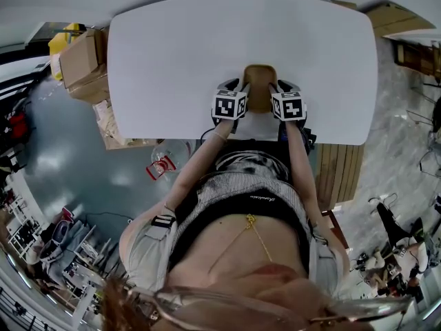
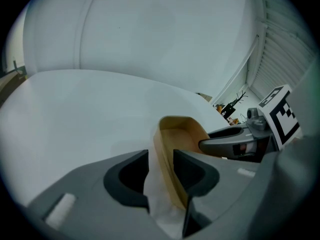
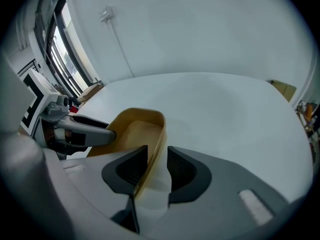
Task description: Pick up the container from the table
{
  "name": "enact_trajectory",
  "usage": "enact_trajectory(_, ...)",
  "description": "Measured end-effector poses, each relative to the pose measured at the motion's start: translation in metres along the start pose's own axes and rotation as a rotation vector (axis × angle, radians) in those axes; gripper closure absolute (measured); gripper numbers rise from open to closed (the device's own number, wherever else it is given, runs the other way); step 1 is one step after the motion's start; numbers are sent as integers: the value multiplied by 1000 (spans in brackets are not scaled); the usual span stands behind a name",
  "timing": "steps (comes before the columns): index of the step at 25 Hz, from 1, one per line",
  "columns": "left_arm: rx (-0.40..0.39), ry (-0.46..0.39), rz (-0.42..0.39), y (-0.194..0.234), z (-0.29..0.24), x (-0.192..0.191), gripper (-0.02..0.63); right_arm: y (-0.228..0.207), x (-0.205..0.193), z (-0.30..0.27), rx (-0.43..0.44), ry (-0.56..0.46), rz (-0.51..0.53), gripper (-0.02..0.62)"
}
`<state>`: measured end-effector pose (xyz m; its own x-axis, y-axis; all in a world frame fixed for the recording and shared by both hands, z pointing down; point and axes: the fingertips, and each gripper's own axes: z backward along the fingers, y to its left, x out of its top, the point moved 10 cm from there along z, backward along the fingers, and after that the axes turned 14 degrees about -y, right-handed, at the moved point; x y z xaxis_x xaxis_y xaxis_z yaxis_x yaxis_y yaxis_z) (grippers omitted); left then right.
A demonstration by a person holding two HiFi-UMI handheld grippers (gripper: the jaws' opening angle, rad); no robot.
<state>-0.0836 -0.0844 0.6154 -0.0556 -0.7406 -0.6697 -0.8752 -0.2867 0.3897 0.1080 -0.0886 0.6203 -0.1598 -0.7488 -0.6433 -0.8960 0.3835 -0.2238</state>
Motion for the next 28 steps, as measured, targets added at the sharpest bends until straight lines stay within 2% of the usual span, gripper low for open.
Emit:
enact_trajectory(5, -8, 33, -3, 0, -7, -1, 463, 0, 2, -6, 1, 29, -6, 444)
enact_trajectory(14, -4, 77, 0, -2, -16, -3, 481, -1, 3, -11, -5, 46, 3, 518)
enact_trajectory(17, -6, 82, -8, -5, -17, -4, 526, 1, 4, -13, -18, 49, 8, 530)
enact_trajectory(23, -8, 79, -3, -8, -20, -10, 526, -1, 2, -12, -43, 43, 1, 540)
enact_trajectory(28, 17, 59, -42, -9, -17, -9, 526, 0, 1, -15, -41, 47, -11, 540)
